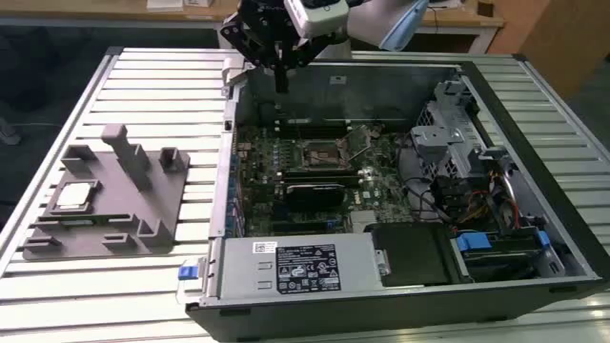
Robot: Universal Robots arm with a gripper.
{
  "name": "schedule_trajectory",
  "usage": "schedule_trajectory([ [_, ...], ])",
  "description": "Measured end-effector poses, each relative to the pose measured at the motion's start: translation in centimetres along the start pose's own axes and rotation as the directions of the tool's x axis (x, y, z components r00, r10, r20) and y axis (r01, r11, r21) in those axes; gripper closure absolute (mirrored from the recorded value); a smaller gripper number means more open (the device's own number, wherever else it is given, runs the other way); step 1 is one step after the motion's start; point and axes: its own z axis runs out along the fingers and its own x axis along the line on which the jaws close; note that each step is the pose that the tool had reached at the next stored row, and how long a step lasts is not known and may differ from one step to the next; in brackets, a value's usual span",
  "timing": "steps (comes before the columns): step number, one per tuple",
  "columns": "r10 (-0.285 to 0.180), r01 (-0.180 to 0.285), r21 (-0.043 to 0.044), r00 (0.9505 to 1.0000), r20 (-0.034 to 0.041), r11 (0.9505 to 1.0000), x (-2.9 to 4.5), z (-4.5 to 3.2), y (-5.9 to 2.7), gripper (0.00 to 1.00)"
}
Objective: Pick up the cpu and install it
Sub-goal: 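Reach for the cpu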
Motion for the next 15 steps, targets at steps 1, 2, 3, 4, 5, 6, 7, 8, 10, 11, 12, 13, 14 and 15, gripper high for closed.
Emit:
schedule_trajectory([
  [1,0.0,0.0,0.0001,1.0,0.0,1.0,0.0,0.0,0.0,0.89],
  [2,0.0,0.0,0.0,1.0,0.0,1.0,0.0,0.0,0.0,0.89],
  [3,0.0,0.0,0.0,1.0,0.0,1.0,0.0,0.0,0.0,0.89],
  [4,0.0,0.0,0.0,1.0,0.0,1.0,0.0,0.0,0.0,0.89],
  [5,0.0,0.0,0.0001,1.0,0.0,1.0,0.0,0.0,0.0,0.89],
  [6,0.0,0.0,0.0,1.0,0.0,1.0,0.0,0.0,0.0,0.89],
  [7,0.0,0.0,0.0,1.0,0.0,1.0,0.0,0.0,0.0,0.89],
  [8,0.0,0.0,0.0,1.0,0.0,1.0,0.0,0.0,0.0,0.89],
  [10,0.0,0.0,0.0001,1.0,0.0,1.0,0.0,0.0,0.0,0.89],
  [11,0.0,0.0,0.0001,1.0,0.0,1.0,0.04,0.0,0.0,0.89],
  [12,0.0,0.0,0.0001,1.0,0.0,1.0,0.09,-0.01,0.0,0.89],
  [13,0.0,0.0,0.0001,1.0,0.0,1.0,0.13,-0.01,-0.01,0.89],
  [14,0.0,0.0,0.0,1.0,0.0001,1.0,0.21,-0.01,-0.02,0.89],
  [15,0.0,0.0,0.0001,1.0,0.0001,1.0,0.33,-0.02,-0.03,0.89],
])
